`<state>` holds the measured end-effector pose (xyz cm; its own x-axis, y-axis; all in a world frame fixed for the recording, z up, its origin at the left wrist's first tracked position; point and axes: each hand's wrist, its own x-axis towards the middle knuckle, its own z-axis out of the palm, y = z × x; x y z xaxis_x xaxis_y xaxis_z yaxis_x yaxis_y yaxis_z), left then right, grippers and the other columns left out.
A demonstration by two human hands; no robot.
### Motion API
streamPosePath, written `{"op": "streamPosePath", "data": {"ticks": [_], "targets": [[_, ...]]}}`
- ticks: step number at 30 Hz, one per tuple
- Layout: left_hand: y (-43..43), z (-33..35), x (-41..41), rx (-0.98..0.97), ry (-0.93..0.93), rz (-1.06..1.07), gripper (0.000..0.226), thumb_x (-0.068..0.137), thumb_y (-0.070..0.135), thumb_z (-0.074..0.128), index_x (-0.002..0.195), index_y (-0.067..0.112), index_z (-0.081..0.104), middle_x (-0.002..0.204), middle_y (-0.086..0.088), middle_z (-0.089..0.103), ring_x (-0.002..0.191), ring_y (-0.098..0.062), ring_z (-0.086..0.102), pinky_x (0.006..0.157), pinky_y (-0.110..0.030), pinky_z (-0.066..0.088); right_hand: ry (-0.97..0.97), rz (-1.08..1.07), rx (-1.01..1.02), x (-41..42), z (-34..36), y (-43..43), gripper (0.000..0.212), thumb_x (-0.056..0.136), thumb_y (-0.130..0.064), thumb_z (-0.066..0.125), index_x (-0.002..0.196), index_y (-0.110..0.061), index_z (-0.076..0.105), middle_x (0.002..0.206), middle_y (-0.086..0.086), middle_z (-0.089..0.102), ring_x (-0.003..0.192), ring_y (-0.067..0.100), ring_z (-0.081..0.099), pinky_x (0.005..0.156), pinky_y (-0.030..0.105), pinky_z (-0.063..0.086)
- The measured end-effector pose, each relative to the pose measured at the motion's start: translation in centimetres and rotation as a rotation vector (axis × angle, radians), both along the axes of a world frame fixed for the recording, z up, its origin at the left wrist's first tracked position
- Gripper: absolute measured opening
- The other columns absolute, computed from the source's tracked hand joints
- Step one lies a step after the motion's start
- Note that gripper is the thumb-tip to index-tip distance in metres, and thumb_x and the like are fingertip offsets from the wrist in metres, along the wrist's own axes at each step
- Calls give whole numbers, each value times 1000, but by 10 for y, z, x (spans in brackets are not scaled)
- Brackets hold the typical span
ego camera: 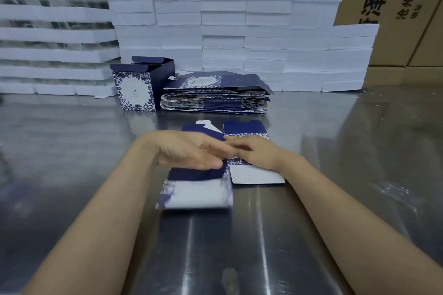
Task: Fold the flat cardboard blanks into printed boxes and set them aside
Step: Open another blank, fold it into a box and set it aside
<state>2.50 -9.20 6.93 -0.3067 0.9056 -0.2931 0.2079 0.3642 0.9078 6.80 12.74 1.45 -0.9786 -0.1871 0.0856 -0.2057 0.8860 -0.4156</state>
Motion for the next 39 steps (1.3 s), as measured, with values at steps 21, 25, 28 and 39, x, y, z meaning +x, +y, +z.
{"op": "streamPosePath", "data": {"ticks": [21,25,28,39], "targets": [[-1,-63,-60,-508,862,666,74,97,64,19,155,17,17,163,0,6,150,-20,-5,117,-52,-5,-32,-494,105,0,-11,40,77,97,-63,21,155,-15,6,161,8,14,148,23,11,119,45,3],[1,-45,-45,116,458,827,43,103,46,36,111,21,70,125,-6,66,113,-17,62,99,-35,43,218,-457,-885,8,4,45,52,102,-32,43,151,-21,29,152,1,37,126,13,45,98,23,39],[13,-34,-30,386,164,850,39,105,36,35,89,20,67,74,7,72,60,0,65,61,-15,47,112,-244,-1325,11,11,36,41,102,-22,37,139,-8,48,141,15,51,128,33,49,110,42,34],[4,-29,-29,491,-480,526,113,55,90,57,130,5,58,138,-20,50,129,-38,47,108,-52,39,-110,-119,-1397,18,20,9,87,83,-71,41,138,-4,46,147,36,16,127,63,21,116,59,11]]}}
